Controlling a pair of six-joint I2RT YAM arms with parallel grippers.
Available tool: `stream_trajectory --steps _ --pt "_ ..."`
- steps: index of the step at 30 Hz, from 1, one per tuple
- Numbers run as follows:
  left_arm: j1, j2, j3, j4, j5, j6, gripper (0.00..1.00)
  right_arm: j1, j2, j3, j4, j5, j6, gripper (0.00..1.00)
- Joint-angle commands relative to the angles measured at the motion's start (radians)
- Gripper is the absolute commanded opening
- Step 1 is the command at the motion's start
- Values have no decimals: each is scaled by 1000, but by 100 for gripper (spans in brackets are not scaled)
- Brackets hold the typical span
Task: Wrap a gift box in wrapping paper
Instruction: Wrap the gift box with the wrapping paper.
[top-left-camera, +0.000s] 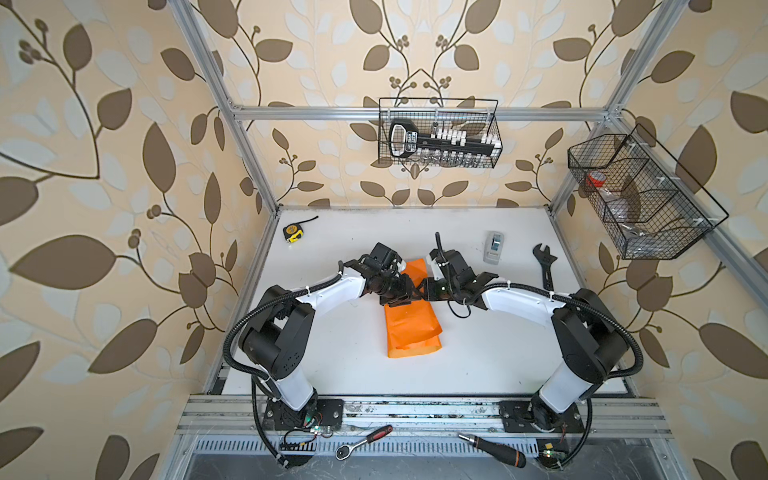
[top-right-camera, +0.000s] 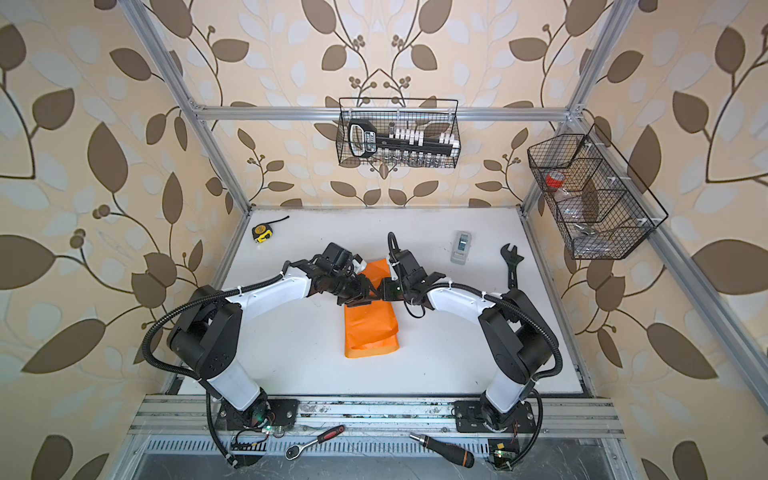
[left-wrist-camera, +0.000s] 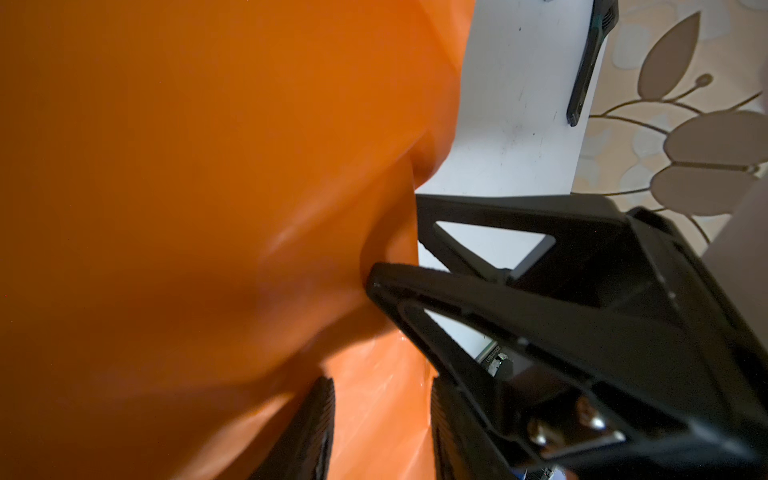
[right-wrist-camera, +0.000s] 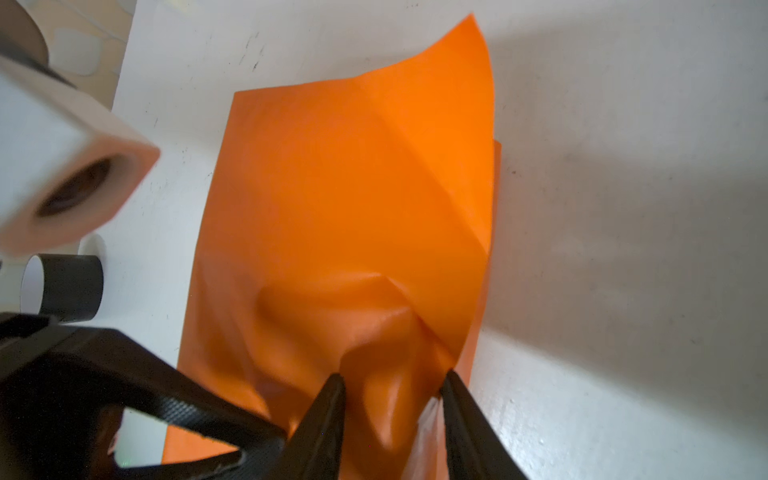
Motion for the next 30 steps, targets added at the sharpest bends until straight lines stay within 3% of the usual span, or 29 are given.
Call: stream_trajectory --steps 1,9,17,30 --pt "-23 54 -50 -97 -54 11 42 -22 -24 -16 60 -36 15 39" --pt "-23 57 -44 -106 -57 14 42 -103 -163 -119 64 -61 11 41" --pt "-24 64 -41 -109 -60 11 42 -101 -158 -170 90 -86 7 8" --pt "-29 67 -27 -120 -68 9 42 -50 -37 -89 89 -69 7 5"
